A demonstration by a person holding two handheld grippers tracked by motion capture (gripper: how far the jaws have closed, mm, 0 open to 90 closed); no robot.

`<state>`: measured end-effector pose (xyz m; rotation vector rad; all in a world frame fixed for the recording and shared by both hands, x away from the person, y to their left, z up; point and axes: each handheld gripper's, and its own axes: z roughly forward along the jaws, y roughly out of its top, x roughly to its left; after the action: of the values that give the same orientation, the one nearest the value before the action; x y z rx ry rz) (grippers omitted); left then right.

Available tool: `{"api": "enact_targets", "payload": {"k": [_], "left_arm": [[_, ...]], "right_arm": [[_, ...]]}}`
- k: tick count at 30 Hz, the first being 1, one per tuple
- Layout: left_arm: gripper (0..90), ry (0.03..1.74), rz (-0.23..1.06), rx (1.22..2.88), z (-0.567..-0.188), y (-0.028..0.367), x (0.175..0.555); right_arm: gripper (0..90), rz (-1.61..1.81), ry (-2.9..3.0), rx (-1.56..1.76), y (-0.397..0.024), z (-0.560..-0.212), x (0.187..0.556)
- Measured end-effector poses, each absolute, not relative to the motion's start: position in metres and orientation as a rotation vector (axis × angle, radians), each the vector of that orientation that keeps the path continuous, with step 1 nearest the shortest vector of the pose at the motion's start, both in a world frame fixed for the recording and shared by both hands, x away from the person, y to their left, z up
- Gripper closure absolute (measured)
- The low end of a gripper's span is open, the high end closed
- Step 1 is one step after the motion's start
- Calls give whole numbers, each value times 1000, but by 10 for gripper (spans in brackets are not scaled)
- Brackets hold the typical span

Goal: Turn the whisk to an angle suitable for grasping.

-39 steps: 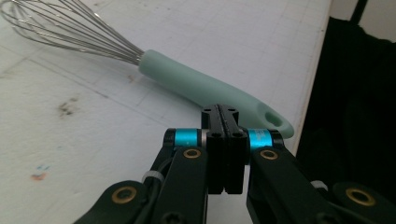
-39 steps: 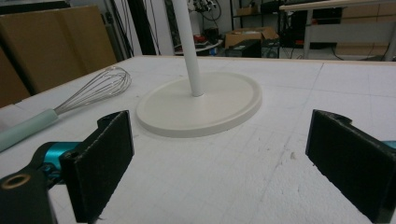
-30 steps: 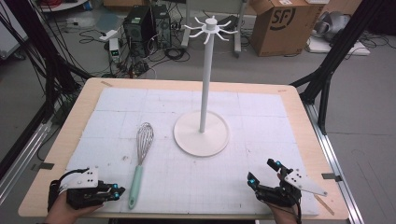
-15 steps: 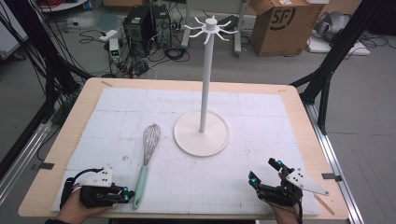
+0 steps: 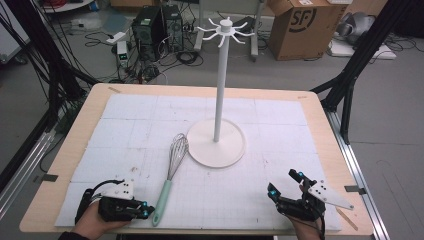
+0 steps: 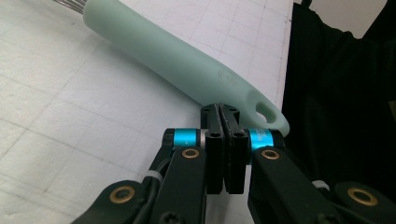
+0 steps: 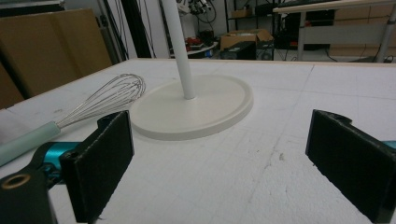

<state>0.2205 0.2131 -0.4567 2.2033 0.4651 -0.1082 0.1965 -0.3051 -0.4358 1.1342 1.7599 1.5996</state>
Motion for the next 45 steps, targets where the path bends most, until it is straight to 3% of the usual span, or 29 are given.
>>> {"api": "enact_targets", "payload": {"k": [13, 45], "left_arm": [[867, 380, -158, 2221, -457, 167, 227], [888, 284, -103, 2259, -455, 74, 261]], "right_arm": [[66, 1600, 1753, 1143, -307, -435, 196], [66, 1614, 1717, 1159, -313, -433, 193]]}}
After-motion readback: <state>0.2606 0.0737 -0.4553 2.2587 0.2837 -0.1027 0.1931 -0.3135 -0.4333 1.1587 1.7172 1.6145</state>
